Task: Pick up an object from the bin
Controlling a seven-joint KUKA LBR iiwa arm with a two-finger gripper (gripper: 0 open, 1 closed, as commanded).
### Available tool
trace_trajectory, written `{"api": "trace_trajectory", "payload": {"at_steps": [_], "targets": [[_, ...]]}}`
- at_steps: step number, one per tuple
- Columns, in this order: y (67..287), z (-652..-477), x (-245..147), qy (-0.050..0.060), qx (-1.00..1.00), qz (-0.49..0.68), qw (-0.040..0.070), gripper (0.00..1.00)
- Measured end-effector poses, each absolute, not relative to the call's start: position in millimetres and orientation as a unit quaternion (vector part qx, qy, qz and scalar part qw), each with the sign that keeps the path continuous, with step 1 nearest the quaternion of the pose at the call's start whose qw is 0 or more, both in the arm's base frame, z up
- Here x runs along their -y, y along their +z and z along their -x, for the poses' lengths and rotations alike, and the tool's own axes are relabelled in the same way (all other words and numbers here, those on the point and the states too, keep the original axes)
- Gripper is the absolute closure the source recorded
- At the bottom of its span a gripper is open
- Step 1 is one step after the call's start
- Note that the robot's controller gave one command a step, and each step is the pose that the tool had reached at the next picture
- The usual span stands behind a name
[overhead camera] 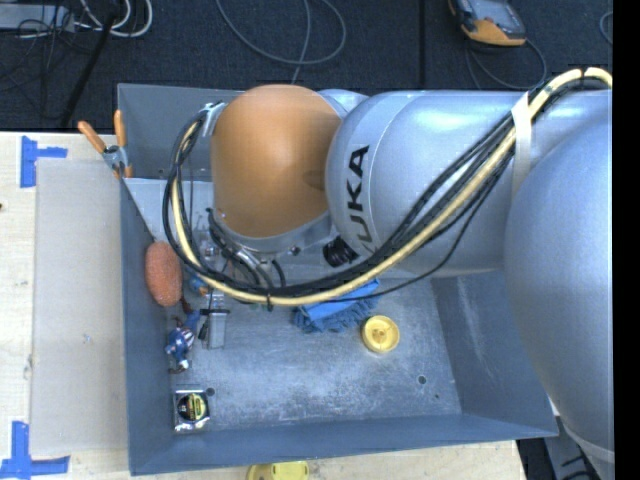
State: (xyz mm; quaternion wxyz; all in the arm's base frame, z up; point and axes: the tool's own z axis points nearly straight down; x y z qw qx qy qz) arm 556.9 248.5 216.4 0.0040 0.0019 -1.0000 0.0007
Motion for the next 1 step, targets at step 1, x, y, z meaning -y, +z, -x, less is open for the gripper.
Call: {"api": "trace_trajectory", "payload": {"at_steps": [1], "targets": [[221.5,-558.7,-246.7,0.0,1.0,0.001,0.0,0.0]]}}
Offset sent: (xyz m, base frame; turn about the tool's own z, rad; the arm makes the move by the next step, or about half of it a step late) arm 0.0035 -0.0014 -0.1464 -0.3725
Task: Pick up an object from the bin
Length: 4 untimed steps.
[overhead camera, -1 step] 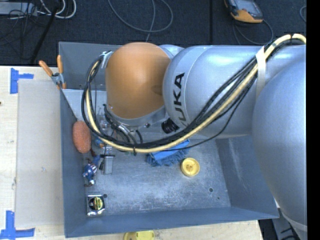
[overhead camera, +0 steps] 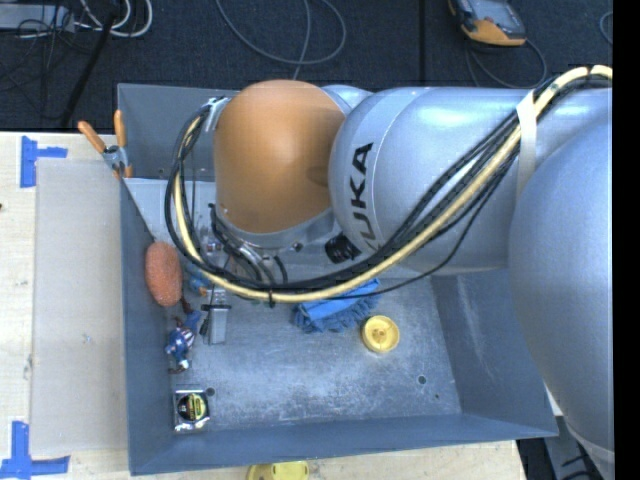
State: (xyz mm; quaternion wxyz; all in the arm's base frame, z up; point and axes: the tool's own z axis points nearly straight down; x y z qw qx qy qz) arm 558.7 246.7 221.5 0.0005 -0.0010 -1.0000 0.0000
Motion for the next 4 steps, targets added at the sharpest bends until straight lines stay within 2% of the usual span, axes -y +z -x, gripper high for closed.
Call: {"api": "trace_trajectory", "payload": {"at_steps": [1,2,3,4], "targets": [[161,-559.3,-248,0.0,0.997,-0.077,0.0,0.0],[114,-558.1,-247,0.0,0.995,-0.101,0.002,0.0],[120,-567.9,-243,0.0,0.968,-0.251,0.0,0.0],[77,-563.4,-245,-0.001,0.955,-0.295,-0.001,0.0]]}}
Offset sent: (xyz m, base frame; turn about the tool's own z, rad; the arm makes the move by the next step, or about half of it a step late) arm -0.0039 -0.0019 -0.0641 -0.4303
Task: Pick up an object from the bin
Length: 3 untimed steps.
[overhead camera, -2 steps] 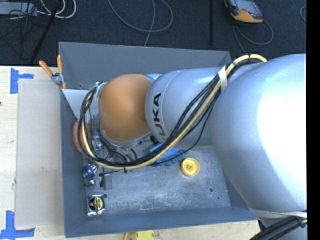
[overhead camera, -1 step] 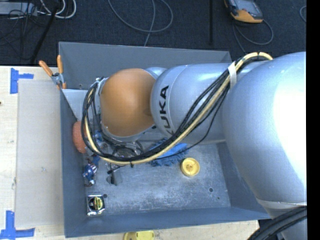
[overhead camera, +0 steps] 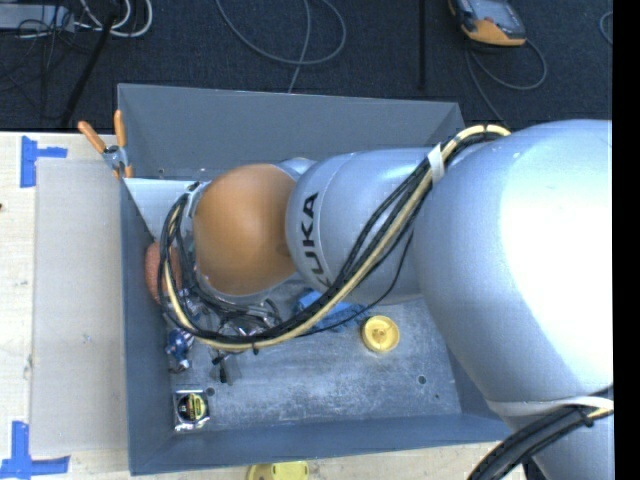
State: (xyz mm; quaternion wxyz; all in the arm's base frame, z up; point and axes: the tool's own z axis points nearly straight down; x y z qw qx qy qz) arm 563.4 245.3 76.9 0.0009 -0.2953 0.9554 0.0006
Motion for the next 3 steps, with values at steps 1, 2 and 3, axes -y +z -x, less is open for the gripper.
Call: {"api": "trace_trajectory", "payload": {"at_steps": [1,2,3], "targets": [[71.6,-581.3,-244.1,0.002,-0.906,0.424,0.003,1.0],[71.5,-581.3,-244.0,0.002,-0.906,0.423,0.003,1.0],[72.7,-581.2,-244.1,0.002,-0.906,0.423,0.003,1.0]]}}
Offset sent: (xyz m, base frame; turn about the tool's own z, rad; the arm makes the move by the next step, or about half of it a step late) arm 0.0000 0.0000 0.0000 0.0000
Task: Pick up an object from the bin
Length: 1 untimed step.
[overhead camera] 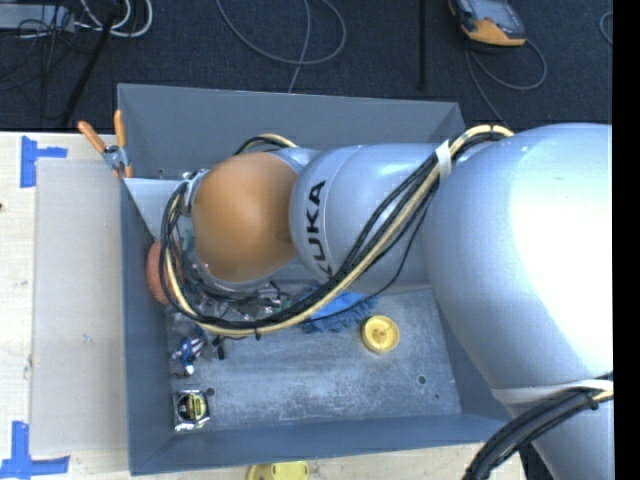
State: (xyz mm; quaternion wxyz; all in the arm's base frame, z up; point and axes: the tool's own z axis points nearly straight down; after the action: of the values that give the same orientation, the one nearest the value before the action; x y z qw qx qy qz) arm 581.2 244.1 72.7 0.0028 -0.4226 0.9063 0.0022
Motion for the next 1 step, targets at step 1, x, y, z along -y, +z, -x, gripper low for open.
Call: {"api": "trace_trajectory", "payload": {"at_steps": [1], "targets": [[78.8,-580.2,-243.8,0.002,-0.906,0.422,0.0,1.0]]}}
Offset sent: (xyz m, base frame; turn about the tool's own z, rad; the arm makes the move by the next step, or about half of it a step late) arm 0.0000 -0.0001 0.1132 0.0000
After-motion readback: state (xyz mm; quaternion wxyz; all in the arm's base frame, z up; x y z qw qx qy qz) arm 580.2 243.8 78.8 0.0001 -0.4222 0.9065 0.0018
